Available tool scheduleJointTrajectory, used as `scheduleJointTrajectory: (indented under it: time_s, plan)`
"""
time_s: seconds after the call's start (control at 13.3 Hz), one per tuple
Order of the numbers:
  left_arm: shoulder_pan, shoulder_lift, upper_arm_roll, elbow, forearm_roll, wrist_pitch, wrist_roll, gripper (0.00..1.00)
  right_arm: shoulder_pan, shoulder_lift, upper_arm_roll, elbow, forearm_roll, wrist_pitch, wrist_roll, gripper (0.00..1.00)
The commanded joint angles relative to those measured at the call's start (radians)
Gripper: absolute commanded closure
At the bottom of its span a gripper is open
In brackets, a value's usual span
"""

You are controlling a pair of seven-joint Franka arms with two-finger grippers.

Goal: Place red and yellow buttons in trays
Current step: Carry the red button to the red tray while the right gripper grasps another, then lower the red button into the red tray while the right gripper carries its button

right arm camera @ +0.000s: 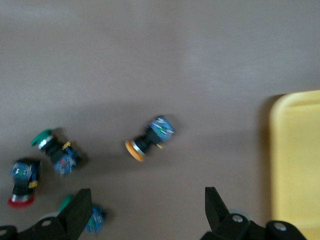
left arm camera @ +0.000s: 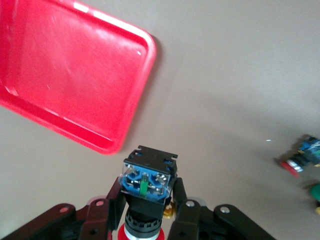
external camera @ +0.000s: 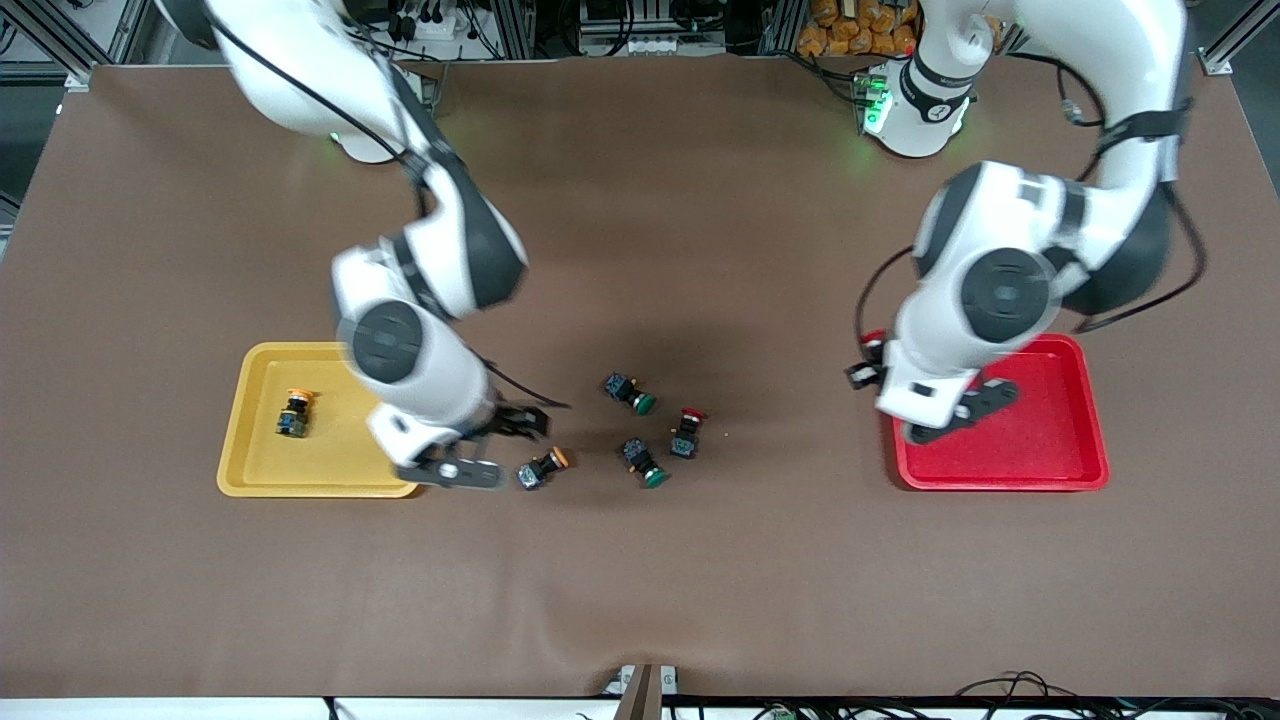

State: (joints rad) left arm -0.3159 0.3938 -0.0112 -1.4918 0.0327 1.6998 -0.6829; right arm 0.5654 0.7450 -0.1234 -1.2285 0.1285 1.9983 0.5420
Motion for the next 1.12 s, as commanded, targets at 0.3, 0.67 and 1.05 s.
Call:
scheduleJointTrajectory:
  time_s: [0.3,0.67,1.05]
  plan:
    - [0.234,-0.019,-0.015,-0.089,0.023,0.108,0.386,1.0,0.005,0.201,-0.01,0.026,0.008,0.239,0.209,0.0]
    - [0.311,-0.012,-0.013,-0.344,0.023,0.481,0.502,1.0,0.013,0.232,-0.01,0.024,0.011,0.244,0.381,0.0]
    - [0.415,0.078,-0.013,-0.436,0.023,0.719,0.663,1.0,0.013,0.243,-0.01,0.024,0.01,0.246,0.424,0.15]
